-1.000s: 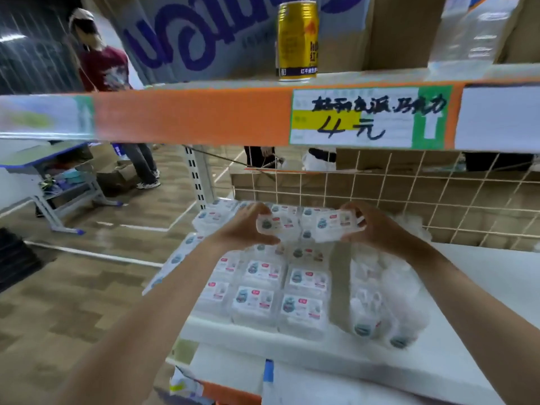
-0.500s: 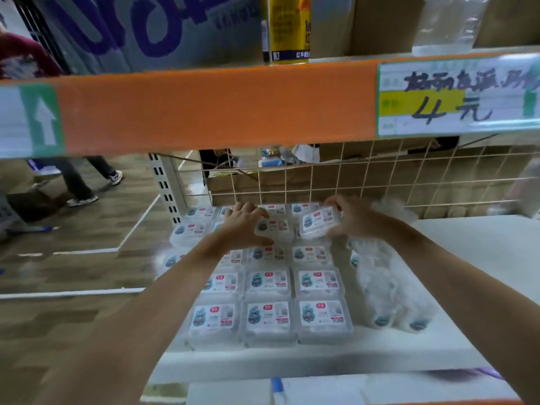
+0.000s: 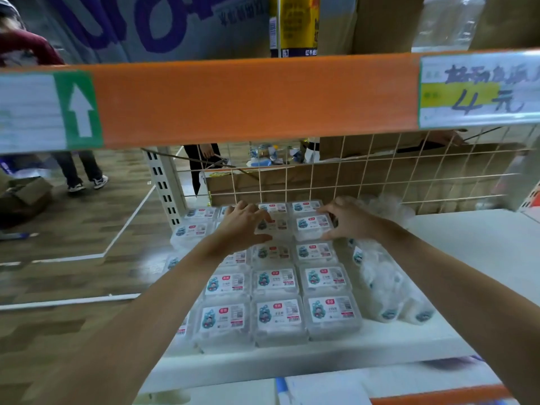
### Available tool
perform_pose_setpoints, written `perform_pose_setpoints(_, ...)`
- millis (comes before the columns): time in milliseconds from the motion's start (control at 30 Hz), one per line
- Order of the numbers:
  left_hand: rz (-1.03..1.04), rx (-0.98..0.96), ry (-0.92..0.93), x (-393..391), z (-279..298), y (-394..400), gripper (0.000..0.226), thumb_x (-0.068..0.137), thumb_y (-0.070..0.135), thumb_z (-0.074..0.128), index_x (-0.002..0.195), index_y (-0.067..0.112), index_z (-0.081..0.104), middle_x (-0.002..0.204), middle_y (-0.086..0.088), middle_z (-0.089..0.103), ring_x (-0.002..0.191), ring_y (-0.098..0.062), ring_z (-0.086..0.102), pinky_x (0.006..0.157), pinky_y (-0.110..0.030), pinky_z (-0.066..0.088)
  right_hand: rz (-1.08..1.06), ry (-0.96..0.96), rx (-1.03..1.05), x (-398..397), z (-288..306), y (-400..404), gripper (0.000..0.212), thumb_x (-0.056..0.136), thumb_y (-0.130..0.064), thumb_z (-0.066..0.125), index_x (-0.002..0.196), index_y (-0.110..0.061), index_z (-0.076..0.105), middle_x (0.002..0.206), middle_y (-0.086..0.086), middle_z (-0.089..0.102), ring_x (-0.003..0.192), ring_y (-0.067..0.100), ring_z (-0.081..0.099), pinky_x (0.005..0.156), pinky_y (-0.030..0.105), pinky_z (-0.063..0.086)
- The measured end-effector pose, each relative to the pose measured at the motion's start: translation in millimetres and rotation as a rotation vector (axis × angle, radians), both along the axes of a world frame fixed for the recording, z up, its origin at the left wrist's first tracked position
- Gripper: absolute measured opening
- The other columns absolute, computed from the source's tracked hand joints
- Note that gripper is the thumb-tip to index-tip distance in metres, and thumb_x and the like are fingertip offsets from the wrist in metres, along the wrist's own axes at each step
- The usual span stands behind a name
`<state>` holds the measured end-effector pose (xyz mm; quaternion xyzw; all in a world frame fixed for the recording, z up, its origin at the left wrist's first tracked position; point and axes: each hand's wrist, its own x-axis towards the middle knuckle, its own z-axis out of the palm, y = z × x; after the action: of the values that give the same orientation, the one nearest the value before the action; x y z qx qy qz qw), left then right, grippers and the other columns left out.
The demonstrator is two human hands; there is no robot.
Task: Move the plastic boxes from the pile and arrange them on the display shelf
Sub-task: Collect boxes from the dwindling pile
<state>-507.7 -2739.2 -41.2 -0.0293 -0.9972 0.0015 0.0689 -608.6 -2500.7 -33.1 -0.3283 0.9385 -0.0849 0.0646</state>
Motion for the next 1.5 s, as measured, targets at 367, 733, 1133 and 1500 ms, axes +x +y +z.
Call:
perform_pose_setpoints(367, -0.021, 0.006, -0.046, 0.7, 11.4, 5.3, 0.047, 0.088, 0.054, 0.054, 0.129, 0.029, 0.051, 0.135, -0.001, 0.047, 0.129, -0.024, 0.034, 0.103, -0.043, 0.029, -0.037, 0.057, 0.086, 7.8, -0.4, -6.1, 0.080, 0.083, -0.045, 0.066, 0.147, -0.016, 0.028, 0.141, 0.011, 0.031, 0.134, 0.028, 0.024, 0.109, 0.035, 0.021)
perform_pose_setpoints(733, -0.318, -0.129, 0.070, -64.2, 45.8, 148.9, 0.047, 0.092, 0.048, 0.049, 0.129, 0.020, 0.053, 0.130, -0.005, 0.054, 0.124, -0.026, 0.047, 0.101, -0.039, 0.038, -0.121, 0.208, -0.033, 2.6, 28.7, 94.0, 0.048, 0.089, -0.030, 0.061, 0.132, -0.013, 0.050, 0.131, 0.008, 0.052, 0.122, 0.025, 0.049, 0.099, 0.038, 0.043)
perform_pose_setpoints(1133, -0.604, -0.154, -0.133, -100.8, 31.1, 454.8, 0.048, 0.094, 0.048, 0.041, 0.135, 0.022, 0.046, 0.137, -0.007, 0.046, 0.127, -0.028, 0.038, 0.100, -0.040, 0.032, -0.629, 0.161, 0.230, 31.4, 16.0, 369.2, 0.053, 0.095, -0.042, 0.046, 0.143, -0.020, 0.037, 0.142, 0.004, 0.041, 0.131, 0.025, 0.036, 0.099, 0.038, 0.040)
perform_pose_setpoints(1500, -0.659, -0.133, -0.148, -137.1, 26.3, 659.3, 0.051, 0.095, 0.049, 0.040, 0.136, 0.018, 0.045, 0.137, -0.010, 0.045, 0.128, -0.031, 0.035, 0.099, -0.043, 0.033, -0.872, 0.099, 0.197, 38.0, 17.4, 579.9, 0.059, 0.093, -0.035, 0.050, 0.145, -0.013, 0.032, 0.144, 0.012, 0.038, 0.132, 0.028, 0.035, 0.103, 0.039, 0.038)
